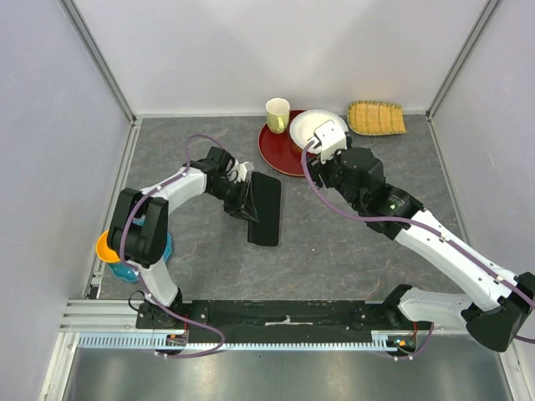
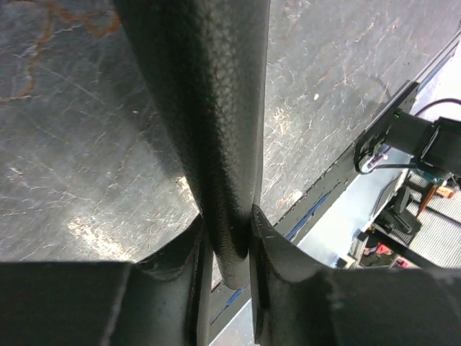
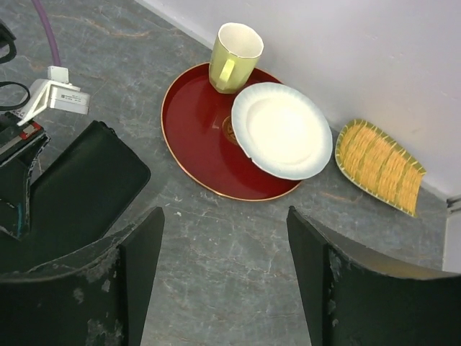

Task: Sort the hair-cutting tools

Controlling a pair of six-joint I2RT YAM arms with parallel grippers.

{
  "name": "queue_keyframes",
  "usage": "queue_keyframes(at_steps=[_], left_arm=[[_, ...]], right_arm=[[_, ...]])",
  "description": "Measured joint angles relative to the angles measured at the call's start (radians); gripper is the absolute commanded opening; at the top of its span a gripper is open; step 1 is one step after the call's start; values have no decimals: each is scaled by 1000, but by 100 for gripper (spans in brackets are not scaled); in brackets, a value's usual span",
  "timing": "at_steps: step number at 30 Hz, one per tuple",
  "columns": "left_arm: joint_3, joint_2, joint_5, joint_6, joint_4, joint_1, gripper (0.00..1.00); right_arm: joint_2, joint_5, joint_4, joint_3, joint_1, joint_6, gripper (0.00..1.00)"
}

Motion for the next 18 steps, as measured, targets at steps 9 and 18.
queue_keyframes(at_steps=[9,18], left_arm=[[57,48,-228,-25,-82,72,65],[84,-127,-549,-44,-166,99,93]], right_arm=[[13,53,-56,29,1,121,97],[32,191,-116,69,2,249,98]])
